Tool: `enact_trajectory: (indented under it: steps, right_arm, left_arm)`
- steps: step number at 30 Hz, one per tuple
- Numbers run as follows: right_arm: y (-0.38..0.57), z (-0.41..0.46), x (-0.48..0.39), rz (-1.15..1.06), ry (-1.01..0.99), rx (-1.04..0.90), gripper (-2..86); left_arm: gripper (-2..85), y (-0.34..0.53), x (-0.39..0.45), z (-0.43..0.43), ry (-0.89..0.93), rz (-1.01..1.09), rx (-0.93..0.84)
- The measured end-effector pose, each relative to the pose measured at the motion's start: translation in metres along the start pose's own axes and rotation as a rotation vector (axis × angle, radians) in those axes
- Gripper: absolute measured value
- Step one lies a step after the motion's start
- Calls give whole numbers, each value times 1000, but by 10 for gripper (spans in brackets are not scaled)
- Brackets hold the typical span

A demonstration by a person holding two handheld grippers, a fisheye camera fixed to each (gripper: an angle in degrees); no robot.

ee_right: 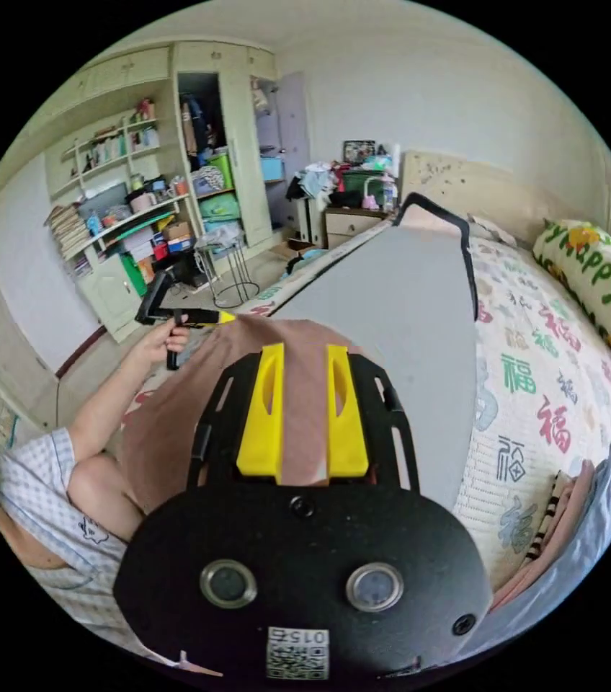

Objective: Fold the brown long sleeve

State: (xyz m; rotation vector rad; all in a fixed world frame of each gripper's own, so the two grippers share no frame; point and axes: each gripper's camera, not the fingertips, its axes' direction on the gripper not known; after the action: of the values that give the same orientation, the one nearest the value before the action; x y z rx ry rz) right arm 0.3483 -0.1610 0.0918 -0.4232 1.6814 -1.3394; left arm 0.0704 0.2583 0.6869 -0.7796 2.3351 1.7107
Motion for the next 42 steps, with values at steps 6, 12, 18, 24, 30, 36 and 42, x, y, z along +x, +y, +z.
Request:
enact_trajectory:
  steps: [6,12,18,24,30,36,42]
  right_arm:
    - [-16,66,82,177,-59,-111,97]
    - [-11,97,58,-4,72,-215,72]
    - [-1,102,53,2,184,-204,37]
    - [16,85,42,-20,237,-178,44]
    - [81,-12,11,-105,44,-48,61]
    - [187,-97,-34,-242,-124,59,75]
    - [253,-116,-73,-321,-51,36,103]
  left_arm:
    - [85,1,5,8,58,-26,-29]
    - [37,8,17,1,73,-36,1]
    - [30,7,54,11,-102,-5,-74]
    - [61,15,92,6,-172,43,-62]
    - [76,36,149,-70,-157,173,16]
    - [109,84,285,-103,-94,497,-53]
    - [117,194,392,-69,-75,757,-250]
